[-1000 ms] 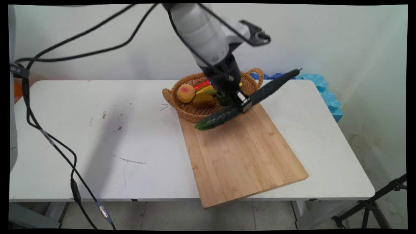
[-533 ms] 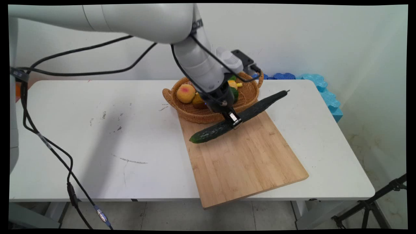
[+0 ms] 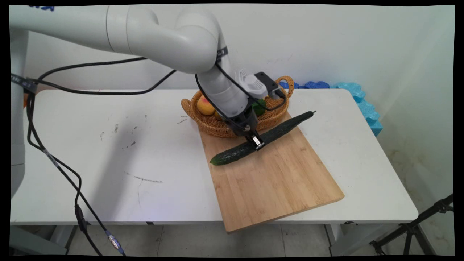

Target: Place the picked object on the cutting board

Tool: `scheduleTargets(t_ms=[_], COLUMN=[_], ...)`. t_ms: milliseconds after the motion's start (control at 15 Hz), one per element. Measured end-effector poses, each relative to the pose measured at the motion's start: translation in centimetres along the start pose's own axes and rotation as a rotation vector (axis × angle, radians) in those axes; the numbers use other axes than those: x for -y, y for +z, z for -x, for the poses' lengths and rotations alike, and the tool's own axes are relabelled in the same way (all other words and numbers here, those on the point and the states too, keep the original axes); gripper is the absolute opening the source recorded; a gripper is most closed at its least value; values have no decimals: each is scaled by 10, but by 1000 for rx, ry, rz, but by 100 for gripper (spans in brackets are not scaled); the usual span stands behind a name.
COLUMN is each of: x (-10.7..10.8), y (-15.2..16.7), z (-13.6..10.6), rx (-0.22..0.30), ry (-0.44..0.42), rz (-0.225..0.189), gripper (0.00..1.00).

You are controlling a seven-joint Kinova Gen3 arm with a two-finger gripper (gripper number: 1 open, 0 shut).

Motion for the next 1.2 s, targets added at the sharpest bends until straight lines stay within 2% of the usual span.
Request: scheduleTargets(t_ms=[800,867,1200], x=[2,2,3], y=[35,37,42], z=[9,9,9], rx=[-5,-7,-17], ry=[6,7,15], rz=[-6,-7,-3], gripper=[0,100,100])
